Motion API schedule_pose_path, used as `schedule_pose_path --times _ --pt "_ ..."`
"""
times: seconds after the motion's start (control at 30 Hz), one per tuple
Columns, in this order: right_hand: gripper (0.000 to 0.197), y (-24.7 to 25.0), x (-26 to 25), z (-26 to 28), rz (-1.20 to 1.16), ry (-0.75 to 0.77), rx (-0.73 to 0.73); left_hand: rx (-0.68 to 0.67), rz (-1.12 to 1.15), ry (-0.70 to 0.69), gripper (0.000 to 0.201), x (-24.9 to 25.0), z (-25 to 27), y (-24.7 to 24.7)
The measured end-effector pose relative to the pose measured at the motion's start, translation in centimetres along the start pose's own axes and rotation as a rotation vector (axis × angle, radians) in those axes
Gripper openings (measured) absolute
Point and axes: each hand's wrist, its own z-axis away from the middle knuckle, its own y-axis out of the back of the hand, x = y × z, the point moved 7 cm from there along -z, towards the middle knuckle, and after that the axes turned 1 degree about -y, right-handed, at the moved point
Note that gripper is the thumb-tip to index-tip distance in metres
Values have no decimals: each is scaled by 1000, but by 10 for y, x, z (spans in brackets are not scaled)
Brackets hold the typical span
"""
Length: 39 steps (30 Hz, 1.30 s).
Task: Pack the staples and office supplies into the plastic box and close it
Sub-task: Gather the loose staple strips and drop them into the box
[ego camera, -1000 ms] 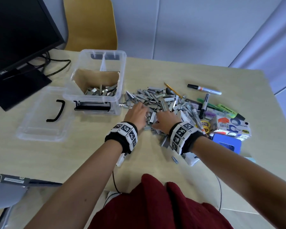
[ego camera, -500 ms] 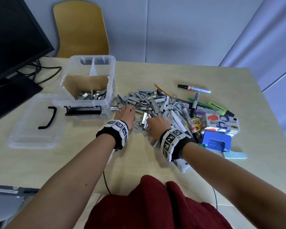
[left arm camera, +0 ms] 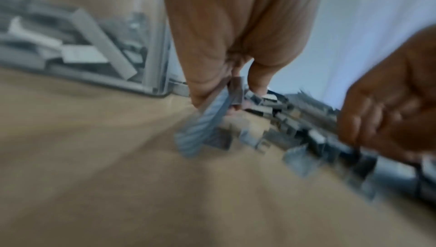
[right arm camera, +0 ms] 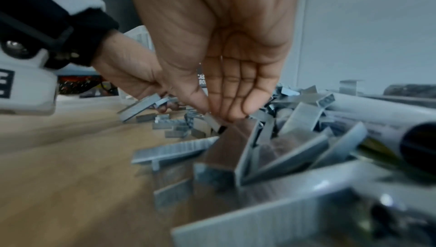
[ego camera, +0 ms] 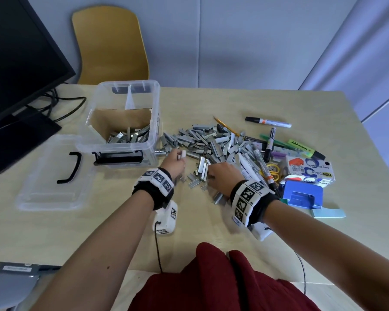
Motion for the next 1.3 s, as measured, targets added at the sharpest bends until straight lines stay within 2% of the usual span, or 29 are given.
schedule_pose_path --times 0.07,0.1,0.13,0.2,0.27,0.37,0.43,0.5,0.53,0.63,0.67,0.73,0.77,0.8,0.9,0.97,1.07,1.13,1.23,1.3 --pt "15 -2 -1 2 -13 33 -2 -52 559 119 14 -1 4 -3" --pt "18 -4 -3 2 -7 60 -16 -67 774 152 13 0 6 -5" --pt "21 -8 -4 3 2 81 -35 -76 910 179 17 2 7 -6" --pt "27 -14 -6 5 30 103 -66 -93 974 200 27 4 4 -11" --pt "26 -16 -8 7 65 137 -50 -74 806 178 33 7 -1 -13" --pt "19 -15 -5 3 16 130 -43 3 112 40 25 16 -7 -10" --pt "18 -8 5 1 -139 31 -39 45 -297 -109 25 27 -7 -15" --pt "19 5 18 3 -437 -86 2 -18 -533 -168 24 33 -4 -26" --pt "16 8 25 6 -657 -146 1 -64 -624 -163 30 33 -2 -31" --pt "6 8 35 15 -1452 -319 -123 -144 -784 -109 63 27 -2 -40" --pt "7 7 37 17 -1665 -370 -156 -156 -820 -107 61 29 -2 -42" --pt "14 4 41 18 -1979 -445 -177 -170 -892 -123 31 32 -2 -47" --pt "17 4 42 19 -2067 -461 -185 -169 -918 -120 25 33 -2 -48" --pt "18 4 42 19 -2104 -460 -202 -172 -941 -115 28 35 -1 -48" --pt "18 3 40 19 -2017 -429 -242 -198 -980 -131 26 34 -3 -51" --pt "21 2 44 16 -1809 -425 -221 -213 -956 -143 29 33 -1 -51" --pt "28 7 52 8 -1128 -347 -65 -221 -766 -111 46 26 -1 -45" --pt "32 13 45 6 -648 -220 10 -214 -617 -81 41 18 -3 -39" --pt "25 4 28 7 -192 -88 -84 -191 -305 -27 42 8 -5 -30" --pt "19 -2 24 10 -56 -65 -140 -213 -70 15 39 5 -1 -28"
